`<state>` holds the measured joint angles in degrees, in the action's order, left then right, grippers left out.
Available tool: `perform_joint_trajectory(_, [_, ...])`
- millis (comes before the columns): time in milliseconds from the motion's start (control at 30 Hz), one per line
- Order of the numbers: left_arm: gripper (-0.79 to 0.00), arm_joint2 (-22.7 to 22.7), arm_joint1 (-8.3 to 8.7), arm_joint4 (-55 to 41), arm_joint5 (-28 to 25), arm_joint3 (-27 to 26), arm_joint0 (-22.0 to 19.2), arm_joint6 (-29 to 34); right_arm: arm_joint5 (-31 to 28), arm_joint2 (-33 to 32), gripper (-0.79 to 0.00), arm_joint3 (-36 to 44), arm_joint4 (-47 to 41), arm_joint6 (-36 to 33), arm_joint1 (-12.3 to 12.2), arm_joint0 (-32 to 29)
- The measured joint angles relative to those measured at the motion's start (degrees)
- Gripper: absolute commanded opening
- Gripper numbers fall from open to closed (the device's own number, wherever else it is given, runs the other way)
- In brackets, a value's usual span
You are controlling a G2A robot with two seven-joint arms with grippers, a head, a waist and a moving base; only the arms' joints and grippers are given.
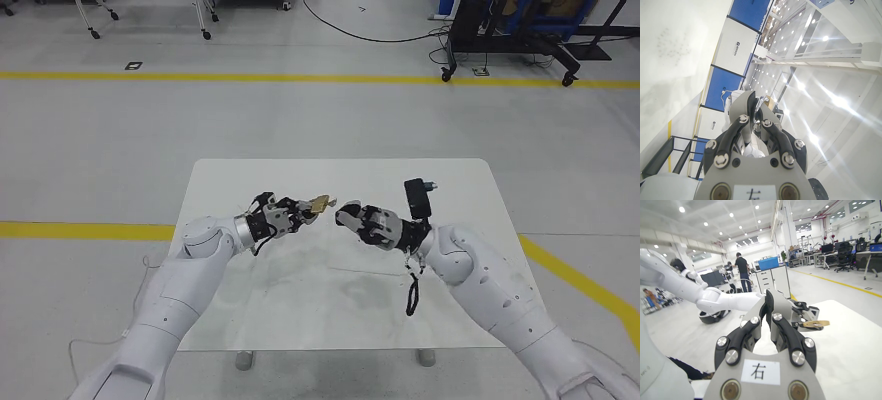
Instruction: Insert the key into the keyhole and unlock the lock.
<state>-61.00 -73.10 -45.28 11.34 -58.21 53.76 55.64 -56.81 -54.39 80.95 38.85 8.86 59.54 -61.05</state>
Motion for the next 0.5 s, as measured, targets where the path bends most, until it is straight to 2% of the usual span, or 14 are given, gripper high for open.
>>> perform_joint_trajectory(100, [-0.785,-0.58,0.02,-0.20,-1.15,-0.67,0.61,-1.73,4.41,-3.98,-0.785,4.38,10.28,-0.25,-0.80,-2.44])
perform_joint_trajectory(267, [-0.785,-1.09,0.15,0.82,-3.04,-2.01,1.32,-2.74,9.94,-5.62,-0.785,9.92,20.83,-8.68,-1.54,-3.73])
perform_joint_trajectory(333, [-0.785,-1.17,0.26,1.90,-3.96,-2.57,1.55,-2.74,10.75,-5.94,-0.785,12.34,23.71,-13.38,-1.80,-3.50])
perform_joint_trajectory(500, [-0.785,-1.34,0.37,3.16,-5.37,-3.60,2.18,-2.87,8.16,-9.22,-0.785,18.72,30.45,-19.22,-2.93,-3.66])
